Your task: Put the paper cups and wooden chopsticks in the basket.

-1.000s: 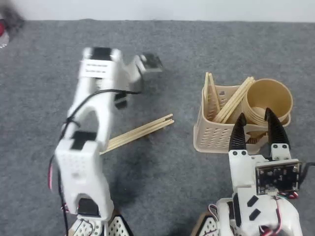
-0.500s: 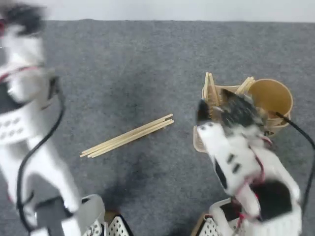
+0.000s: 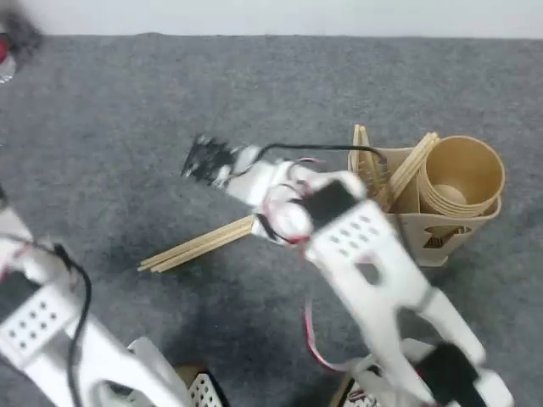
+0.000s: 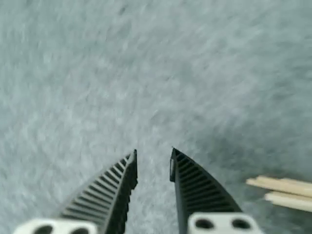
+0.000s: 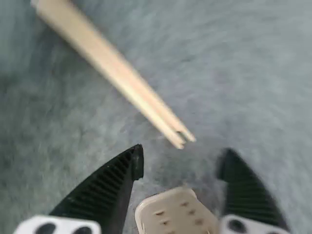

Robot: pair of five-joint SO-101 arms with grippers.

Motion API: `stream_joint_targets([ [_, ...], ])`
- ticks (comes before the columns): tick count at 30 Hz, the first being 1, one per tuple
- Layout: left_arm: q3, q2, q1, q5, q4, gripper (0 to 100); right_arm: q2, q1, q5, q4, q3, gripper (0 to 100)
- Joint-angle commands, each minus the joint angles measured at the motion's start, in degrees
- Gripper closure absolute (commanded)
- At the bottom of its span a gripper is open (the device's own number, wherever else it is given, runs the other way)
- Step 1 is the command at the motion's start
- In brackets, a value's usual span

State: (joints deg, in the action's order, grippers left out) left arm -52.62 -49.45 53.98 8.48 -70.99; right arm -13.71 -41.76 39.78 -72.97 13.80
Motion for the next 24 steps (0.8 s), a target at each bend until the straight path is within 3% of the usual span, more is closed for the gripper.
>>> stream_joint_targets([
  [1,-18.1,-8.9,3.8,-0.5,8.6,89,7.3,-1.0,5.9,3.1,-3.1,64.9],
  [6,-25.3,-16.1,9.3,0.5,11.9,89,18.2,-0.7,6.4,10.1,-5.2,70.5],
  [13,-30.7,-24.0,9.8,3.0,11.7,89,34.2,0.0,11.3,10.1,-16.4,70.4],
  [24,-32.7,-29.8,9.7,3.0,10.5,89,47.3,0.8,16.4,1.2,-31.6,70.6],
])
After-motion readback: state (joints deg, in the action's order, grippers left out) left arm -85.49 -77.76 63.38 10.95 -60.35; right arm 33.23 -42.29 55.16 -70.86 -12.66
